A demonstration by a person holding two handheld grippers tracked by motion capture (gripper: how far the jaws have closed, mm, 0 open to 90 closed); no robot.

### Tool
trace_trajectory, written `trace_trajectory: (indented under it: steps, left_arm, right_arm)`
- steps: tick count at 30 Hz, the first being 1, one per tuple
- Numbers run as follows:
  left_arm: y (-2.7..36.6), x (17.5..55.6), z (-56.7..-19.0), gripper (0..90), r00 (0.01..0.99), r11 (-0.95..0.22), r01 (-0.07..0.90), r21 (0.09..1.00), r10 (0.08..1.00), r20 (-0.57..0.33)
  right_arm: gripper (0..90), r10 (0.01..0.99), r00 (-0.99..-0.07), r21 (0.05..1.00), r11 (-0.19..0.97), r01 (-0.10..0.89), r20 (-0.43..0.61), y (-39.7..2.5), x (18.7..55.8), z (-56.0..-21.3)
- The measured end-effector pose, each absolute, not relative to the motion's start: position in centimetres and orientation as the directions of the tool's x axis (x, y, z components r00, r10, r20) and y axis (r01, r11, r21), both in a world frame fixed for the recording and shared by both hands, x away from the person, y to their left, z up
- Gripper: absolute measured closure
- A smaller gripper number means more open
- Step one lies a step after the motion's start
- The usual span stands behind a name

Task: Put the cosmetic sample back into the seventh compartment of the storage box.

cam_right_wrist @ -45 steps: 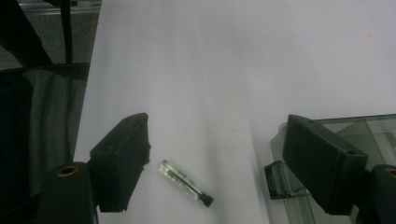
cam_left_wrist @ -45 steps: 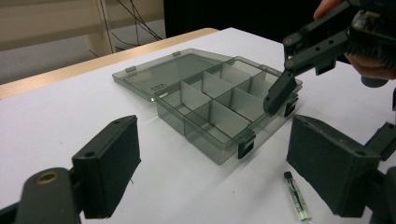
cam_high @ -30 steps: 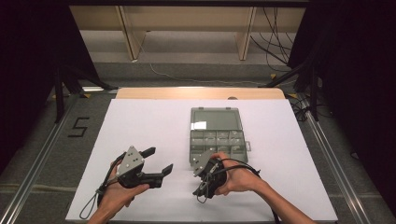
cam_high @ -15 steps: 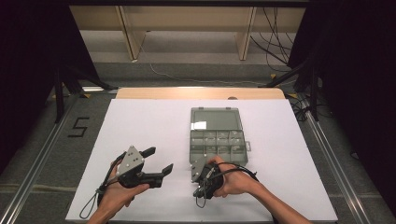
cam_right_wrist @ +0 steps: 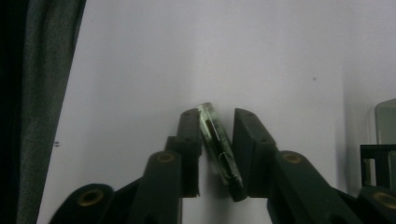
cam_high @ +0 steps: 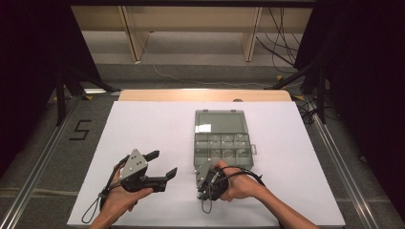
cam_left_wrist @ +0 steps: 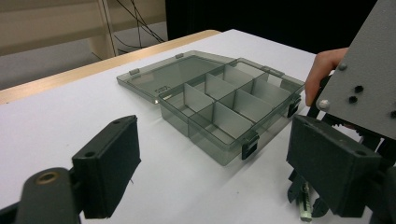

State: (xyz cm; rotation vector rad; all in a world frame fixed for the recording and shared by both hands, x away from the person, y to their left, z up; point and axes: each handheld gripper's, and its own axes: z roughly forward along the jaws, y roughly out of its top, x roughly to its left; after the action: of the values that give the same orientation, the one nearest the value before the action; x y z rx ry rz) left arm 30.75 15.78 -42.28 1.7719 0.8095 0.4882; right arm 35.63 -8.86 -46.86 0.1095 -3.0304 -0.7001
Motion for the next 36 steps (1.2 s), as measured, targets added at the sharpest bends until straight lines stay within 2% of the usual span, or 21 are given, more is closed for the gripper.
trace_trajectory:
  steps: [1, 4, 10, 13, 23, 36]
  left_arm:
    - [15.8, 30.8, -42.3, 16.5, 0.683, -0.192, 0.286, 0.939, 0.728, -0.06]
    - [15.8, 30.8, -42.3, 16.5, 0.683, -0.193, 0.286, 0.939, 0.728, -0.058]
    - [15.8, 30.8, -42.3, 16.5, 0.683, -0.196, 0.287, 0.938, 0.728, -0.057]
    - [15.8, 30.9, -42.4, 16.5, 0.684, -0.192, 0.285, 0.939, 0.727, -0.059]
    - [15.8, 30.8, -42.3, 16.5, 0.68, -0.192, 0.288, 0.938, 0.731, -0.059]
    - [15.8, 30.8, -42.3, 16.5, 0.679, -0.191, 0.287, 0.939, 0.732, -0.059]
  right_arm:
    - [79.9, -0.077, -0.997, 0.442, 0.895, -0.059, 0.022, -8.9, 35.6, -46.9]
    - [81.1, -0.067, -0.997, 0.446, 0.894, -0.047, 0.031, -8.9, 35.7, -46.9]
    - [81.2, -0.016, -1.0, 0.457, 0.889, -0.011, 0.007, -9.1, 35.5, -46.5]
    - [81.2, 0.031, -0.999, 0.529, 0.848, 0.024, -0.005, -9.9, 35.8, -45.3]
    - [81.2, 0.157, -0.986, 0.644, 0.76, 0.087, -0.053, -11.6, 36.2, -42.4]
    - [81.2, 0.267, -0.96, 0.712, 0.69, 0.13, -0.082, -14.0, 36.8, -40.5]
